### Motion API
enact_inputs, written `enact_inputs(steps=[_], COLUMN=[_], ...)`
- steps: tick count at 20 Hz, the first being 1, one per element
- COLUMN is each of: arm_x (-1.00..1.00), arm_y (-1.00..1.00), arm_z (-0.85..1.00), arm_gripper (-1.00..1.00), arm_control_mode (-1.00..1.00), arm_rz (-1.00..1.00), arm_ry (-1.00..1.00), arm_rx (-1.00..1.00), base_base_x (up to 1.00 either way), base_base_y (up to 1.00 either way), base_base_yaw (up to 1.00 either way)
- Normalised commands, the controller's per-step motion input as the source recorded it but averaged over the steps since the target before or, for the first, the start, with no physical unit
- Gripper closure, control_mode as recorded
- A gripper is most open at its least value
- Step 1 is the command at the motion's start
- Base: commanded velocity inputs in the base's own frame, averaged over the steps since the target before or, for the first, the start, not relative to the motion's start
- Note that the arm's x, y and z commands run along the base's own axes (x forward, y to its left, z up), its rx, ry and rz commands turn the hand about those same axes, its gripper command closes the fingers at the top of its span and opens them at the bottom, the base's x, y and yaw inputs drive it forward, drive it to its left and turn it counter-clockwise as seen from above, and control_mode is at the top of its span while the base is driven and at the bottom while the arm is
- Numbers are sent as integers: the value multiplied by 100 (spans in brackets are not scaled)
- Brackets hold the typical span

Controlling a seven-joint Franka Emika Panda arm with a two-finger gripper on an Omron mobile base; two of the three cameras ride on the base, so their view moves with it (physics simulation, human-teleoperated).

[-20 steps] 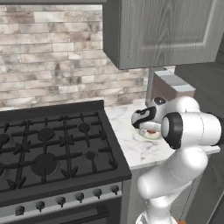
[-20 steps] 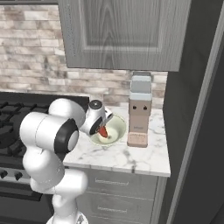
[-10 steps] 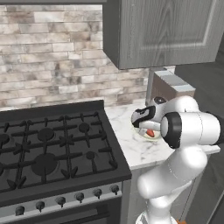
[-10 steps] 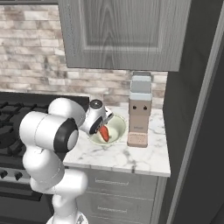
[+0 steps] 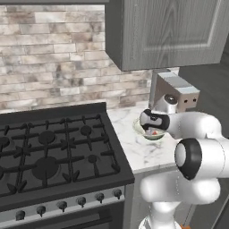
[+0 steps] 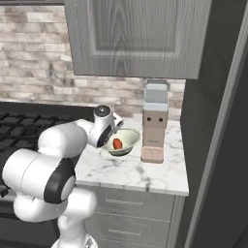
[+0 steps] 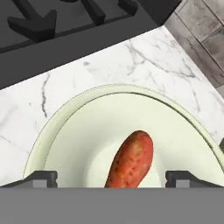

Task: Take the sweet potato, bell pepper, and mango from the freezer and place them in the bowl on the counter.

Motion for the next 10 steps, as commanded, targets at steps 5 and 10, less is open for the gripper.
enact_inputs(steps=[5, 10], arm_x=[-73, -66], arm_y=[0, 0], arm_z=[57, 72], arm_gripper=[-100, -100], arm_control_mode=[-100, -100], arm_rz=[-1, -7], arm_ry=[-1, 18], arm_rx=[0, -9], base_base_x=[0, 0], base_base_y=[0, 0], base_base_yaw=[0, 0])
